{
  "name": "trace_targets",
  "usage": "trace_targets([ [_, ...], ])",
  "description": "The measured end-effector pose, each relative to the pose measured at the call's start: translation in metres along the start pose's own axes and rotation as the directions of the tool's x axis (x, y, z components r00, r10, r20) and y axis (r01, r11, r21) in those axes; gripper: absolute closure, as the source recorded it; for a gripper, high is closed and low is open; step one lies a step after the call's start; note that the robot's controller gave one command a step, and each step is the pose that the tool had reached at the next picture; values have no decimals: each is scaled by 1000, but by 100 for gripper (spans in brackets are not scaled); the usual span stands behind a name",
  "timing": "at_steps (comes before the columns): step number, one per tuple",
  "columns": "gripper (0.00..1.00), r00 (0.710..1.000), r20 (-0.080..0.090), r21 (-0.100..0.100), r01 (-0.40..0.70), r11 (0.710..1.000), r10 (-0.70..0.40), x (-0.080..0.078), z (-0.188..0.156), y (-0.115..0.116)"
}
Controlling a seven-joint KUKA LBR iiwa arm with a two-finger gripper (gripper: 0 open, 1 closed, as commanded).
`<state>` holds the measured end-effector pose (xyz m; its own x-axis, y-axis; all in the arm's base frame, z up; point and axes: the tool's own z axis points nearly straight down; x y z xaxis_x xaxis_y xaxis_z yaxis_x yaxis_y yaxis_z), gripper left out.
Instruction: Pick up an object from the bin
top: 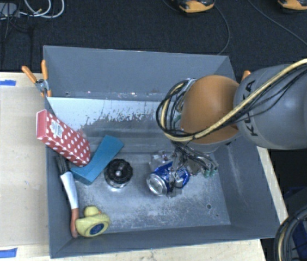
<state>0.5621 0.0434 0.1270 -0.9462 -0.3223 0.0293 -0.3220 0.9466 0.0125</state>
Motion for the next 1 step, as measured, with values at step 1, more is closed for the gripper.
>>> trace_targets([
  [1,100,1000,2,0,4,1000,-4,18,-55,5],
])
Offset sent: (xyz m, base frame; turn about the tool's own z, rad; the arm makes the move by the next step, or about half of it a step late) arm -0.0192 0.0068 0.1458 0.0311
